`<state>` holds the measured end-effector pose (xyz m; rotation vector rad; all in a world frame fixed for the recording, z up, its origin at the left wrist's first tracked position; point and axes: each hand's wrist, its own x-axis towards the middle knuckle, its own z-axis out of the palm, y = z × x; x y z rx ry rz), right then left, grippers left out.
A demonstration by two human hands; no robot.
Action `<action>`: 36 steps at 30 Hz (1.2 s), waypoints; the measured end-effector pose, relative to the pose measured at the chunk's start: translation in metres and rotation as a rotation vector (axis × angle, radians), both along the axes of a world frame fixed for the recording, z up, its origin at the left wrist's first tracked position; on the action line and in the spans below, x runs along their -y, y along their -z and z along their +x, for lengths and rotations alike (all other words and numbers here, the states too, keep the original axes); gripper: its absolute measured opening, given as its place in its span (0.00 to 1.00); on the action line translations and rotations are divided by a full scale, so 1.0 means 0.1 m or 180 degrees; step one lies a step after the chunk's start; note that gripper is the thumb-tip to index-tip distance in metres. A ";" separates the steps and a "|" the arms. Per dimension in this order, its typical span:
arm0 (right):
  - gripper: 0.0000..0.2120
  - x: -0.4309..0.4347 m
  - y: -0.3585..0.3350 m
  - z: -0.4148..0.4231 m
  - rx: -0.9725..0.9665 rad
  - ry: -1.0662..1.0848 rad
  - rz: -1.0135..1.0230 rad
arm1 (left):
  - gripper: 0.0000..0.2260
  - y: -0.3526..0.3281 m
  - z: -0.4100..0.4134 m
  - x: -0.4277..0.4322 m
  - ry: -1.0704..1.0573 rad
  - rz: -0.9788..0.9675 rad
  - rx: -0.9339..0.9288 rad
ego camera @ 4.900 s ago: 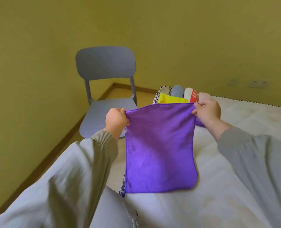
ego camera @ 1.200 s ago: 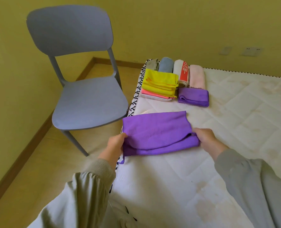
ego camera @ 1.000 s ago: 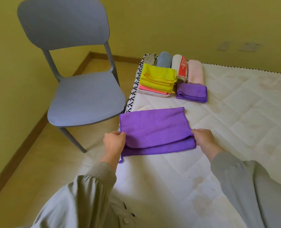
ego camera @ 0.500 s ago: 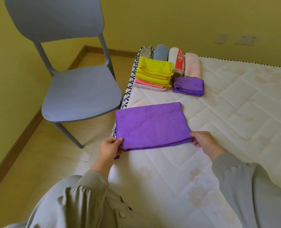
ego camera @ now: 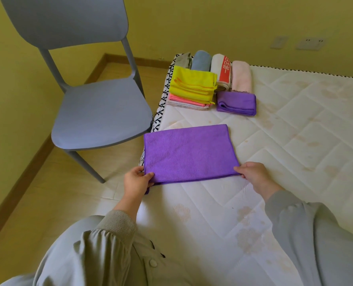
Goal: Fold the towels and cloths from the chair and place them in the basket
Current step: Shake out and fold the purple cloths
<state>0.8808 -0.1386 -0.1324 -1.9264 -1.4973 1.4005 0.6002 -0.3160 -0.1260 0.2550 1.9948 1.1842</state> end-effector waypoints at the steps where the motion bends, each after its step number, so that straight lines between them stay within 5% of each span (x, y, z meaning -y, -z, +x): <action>1: 0.14 0.00 0.00 0.00 0.0016 0.0021 0.0035 | 0.05 0.00 0.00 0.00 0.0093 -0.0092 -0.0216; 6: 0.09 -0.03 -0.02 0.02 -0.0068 0.0095 0.0033 | 0.07 0.01 0.05 0.03 0.0778 -0.0792 -0.1581; 11: 0.07 -0.06 0.00 0.02 -0.0012 -0.0185 -0.0018 | 0.19 -0.04 0.19 -0.02 0.0859 -0.1121 -0.1944; 17: 0.15 -0.07 0.07 -0.01 0.0022 -0.0268 -0.0013 | 0.18 -0.06 0.14 -0.09 0.0476 -0.0822 -0.1092; 26: 0.14 -0.01 -0.03 -0.04 -0.0285 -0.0045 -0.0041 | 0.22 -0.07 0.04 -0.15 0.1098 -0.1445 -0.1121; 32: 0.16 0.03 -0.06 -0.05 -0.0248 -0.0063 -0.0002 | 0.12 -0.14 0.05 -0.16 0.0636 -0.0653 -0.0865; 36: 0.15 0.06 -0.08 -0.07 -0.0246 -0.0077 -0.0075 | 0.11 -0.14 0.07 -0.12 0.0124 -0.0312 0.0575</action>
